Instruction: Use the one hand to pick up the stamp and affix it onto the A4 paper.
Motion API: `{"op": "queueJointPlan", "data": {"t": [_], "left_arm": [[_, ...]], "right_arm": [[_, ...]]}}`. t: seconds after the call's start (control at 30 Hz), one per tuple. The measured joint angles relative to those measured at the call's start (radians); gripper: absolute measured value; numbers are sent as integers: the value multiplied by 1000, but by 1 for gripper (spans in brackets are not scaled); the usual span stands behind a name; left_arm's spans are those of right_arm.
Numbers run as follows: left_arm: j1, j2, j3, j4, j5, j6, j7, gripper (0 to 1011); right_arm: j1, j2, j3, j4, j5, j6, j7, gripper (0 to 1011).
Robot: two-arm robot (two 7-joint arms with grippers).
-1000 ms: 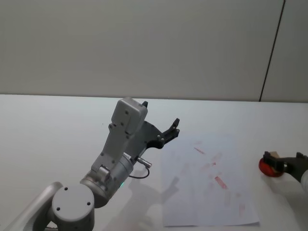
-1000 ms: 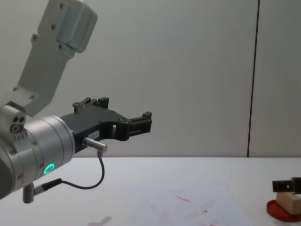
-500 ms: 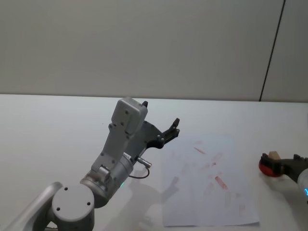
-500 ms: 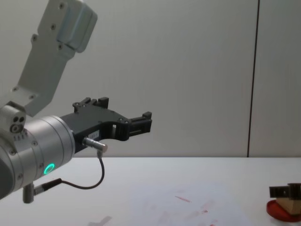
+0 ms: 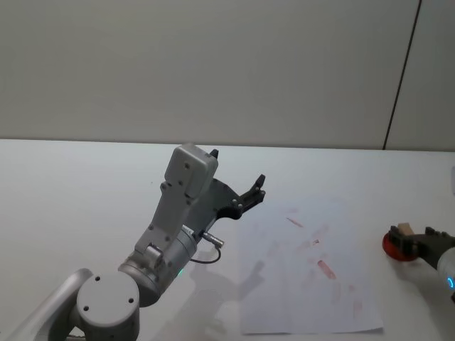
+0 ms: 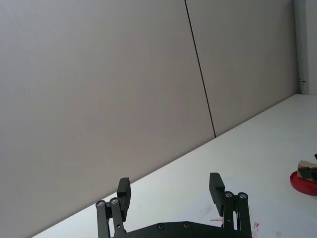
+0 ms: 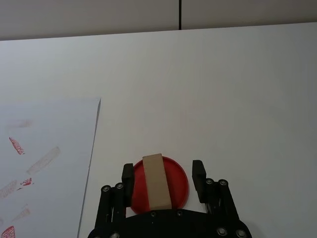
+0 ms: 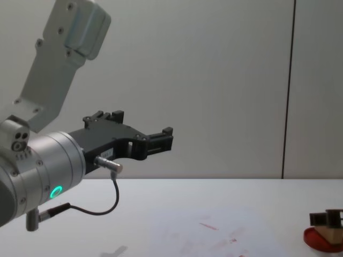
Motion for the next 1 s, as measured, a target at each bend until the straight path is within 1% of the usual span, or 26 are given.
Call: {"op": "queueJointPlan", "data": {"t": [0.07,0.13,0.2,0.23,0.27,0.3,0.33,0.37,0.43,0.5,0.53,0.63,1.0], "left_arm": [[0,0,0,0,0,0,0,1002],[0,0,0,0,0,0,0,1002],[0,0,0,0,0,0,0,1002],[0,0,0,0,0,0,0,1002],[0,0,0,0,0,0,0,1002],[0,0,0,0,0,0,0,1002],[0,0,0,0,0,0,0,1002],[0,0,0,0,0,0,0,1002],[0,0,0,0,0,0,0,1002],[0,0,0,0,0,0,0,1002],[0,0,0,0,0,0,0,1002],[0,0,0,0,0,0,0,1002],[0,0,0,0,0,0,0,1002]], "right_arm": [[1,-1,0,2,-1,-1,1,691],[1,-1,0,3,-1,-1,1,651],[2,-1,0,3,-1,-1,1,576],[2,-1,0,3,-1,-1,1,576],[2,-1,0,5,-1,-2,2,495],[2,-1,0,5,-1,-2,2,495],[3,-2,0,5,-2,-2,2,419],[3,-2,0,6,-2,-2,2,419],[3,-2,0,6,-2,-2,2,332],[3,-2,0,7,-2,-2,2,290],[3,-2,0,7,-2,-3,3,252],[4,-2,0,7,-2,-3,3,214],[4,-3,0,8,-3,-3,4,216]]}}
